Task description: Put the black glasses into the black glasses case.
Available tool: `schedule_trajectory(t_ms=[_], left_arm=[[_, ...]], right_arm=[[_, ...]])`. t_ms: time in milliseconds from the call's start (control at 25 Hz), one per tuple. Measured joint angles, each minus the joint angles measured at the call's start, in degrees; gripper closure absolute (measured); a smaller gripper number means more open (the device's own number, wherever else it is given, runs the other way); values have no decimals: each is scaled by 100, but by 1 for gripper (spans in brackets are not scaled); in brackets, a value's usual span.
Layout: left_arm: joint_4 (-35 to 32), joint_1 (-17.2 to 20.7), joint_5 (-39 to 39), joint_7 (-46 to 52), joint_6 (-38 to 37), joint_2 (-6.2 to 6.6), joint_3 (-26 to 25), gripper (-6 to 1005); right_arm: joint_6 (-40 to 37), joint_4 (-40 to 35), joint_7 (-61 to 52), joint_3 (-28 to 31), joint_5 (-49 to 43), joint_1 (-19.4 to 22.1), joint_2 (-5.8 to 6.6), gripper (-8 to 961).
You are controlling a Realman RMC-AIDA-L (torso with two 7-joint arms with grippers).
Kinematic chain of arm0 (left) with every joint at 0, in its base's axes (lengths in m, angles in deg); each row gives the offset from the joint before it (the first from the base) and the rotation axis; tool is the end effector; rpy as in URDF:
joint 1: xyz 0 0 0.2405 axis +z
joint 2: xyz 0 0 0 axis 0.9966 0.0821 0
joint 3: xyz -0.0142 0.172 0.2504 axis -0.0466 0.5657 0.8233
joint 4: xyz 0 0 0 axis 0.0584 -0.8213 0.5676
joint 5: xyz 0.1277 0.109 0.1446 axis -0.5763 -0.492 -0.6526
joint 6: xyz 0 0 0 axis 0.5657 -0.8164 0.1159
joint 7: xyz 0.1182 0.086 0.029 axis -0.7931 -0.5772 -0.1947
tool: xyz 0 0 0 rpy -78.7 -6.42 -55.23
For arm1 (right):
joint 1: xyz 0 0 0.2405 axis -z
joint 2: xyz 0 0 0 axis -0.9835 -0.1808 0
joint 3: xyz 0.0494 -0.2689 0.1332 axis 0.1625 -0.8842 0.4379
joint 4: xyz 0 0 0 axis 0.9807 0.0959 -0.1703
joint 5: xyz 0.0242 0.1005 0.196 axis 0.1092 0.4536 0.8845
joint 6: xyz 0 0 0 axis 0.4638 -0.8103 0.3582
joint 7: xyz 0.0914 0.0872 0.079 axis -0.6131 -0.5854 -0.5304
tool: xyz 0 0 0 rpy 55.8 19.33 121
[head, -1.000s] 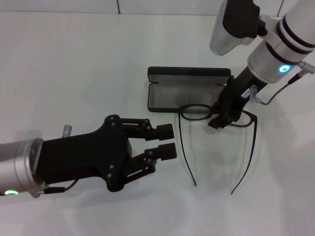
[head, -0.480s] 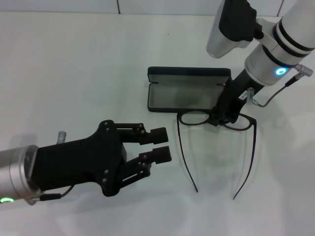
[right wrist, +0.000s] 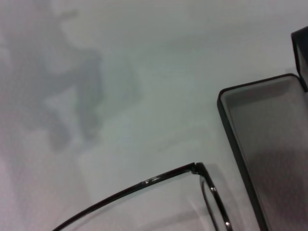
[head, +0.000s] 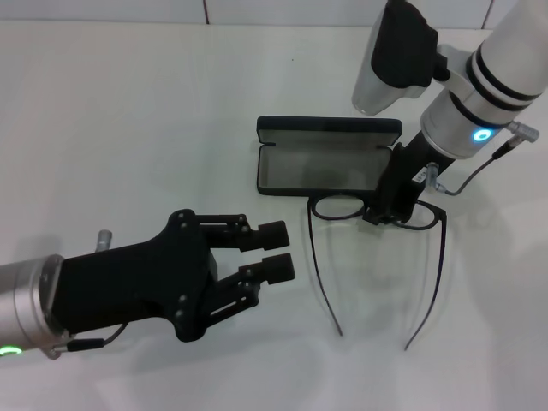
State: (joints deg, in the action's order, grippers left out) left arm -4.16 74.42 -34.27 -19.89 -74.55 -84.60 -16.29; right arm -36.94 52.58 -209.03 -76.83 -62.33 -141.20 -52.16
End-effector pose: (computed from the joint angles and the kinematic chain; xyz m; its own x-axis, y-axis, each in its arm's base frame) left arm -0.2778 0.2437 -0.0388 0.5605 0.2098 0.8011 0.2482 -0.9655 0.0791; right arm 0.1498 0.4544 -0.1023 0.8951 -0.2150 0.3907 -0.1709 -0.9746 -0.1447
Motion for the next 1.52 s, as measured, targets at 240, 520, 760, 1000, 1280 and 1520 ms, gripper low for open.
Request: schedule_trajectory(t_ms=[240,520,760,1000,1280,1520], left_arm=[[15,38,0,0,0,-24,-113,784],[146,33,0,-68,0,-26,-112,802],[154,48,4,-71,-68,-28,-178,818],[162,0,72,-64,-198,-36,-199,834],[250,-423,338,-67,-518,-60,-80,853],[410,-815,615,-70,-823,-61,29,869]], right_arm=[[25,-53,-25,-77,25,41,0,797],[-63,-387,-25,-88,80,196,0,846],[-653,-2039,-327,-47,46,1204,10,845],[-862,-4418,-338,185,365,2778,37,845],[-706,-4640,1084,1144,2598,3863,33,845],[-832,-3484,2171,1488,4192,3940,53,846]])
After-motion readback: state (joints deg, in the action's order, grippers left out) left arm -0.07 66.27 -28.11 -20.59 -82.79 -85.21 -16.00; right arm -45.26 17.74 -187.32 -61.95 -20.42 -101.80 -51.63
